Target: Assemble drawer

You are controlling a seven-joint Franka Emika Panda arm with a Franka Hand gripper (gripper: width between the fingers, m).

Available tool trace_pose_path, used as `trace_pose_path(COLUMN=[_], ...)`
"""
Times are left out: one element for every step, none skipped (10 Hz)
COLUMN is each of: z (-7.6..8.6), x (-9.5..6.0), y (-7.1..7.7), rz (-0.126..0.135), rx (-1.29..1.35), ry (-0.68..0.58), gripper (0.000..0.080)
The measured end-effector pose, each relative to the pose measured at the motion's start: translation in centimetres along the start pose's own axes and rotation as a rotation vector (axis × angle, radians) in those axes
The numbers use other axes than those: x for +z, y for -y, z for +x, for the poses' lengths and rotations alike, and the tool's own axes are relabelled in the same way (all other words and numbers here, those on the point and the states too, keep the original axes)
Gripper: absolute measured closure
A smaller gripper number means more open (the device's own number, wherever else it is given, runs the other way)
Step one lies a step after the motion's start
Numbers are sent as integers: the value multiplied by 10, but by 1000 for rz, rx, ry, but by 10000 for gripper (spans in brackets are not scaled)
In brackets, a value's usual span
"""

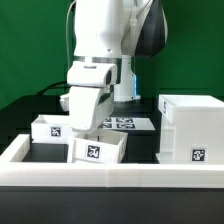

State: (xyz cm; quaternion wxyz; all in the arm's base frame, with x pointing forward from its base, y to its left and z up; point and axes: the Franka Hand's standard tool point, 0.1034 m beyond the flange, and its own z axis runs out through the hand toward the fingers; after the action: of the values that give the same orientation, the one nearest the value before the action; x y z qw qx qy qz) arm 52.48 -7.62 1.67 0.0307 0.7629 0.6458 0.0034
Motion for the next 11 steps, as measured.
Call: trace_pose_path(z=[-1, -1, 4, 8, 11, 12, 11, 10, 10, 9, 12], x=[0, 0, 0, 0, 0, -1, 0, 0, 0, 0, 0], y=[0, 0, 0, 0, 1, 1, 2, 6, 5, 5, 5], rz=[0, -1, -1, -2, 16, 38, 45, 87, 85, 86, 86], rx=[-57, -88, -87, -83, -81, -82, -80, -78, -78, -70, -65], ry=[5, 7, 5, 3, 4, 5, 5, 8, 6, 5, 5], gripper=[758, 758, 758, 758, 758, 758, 758, 758, 758, 758, 758])
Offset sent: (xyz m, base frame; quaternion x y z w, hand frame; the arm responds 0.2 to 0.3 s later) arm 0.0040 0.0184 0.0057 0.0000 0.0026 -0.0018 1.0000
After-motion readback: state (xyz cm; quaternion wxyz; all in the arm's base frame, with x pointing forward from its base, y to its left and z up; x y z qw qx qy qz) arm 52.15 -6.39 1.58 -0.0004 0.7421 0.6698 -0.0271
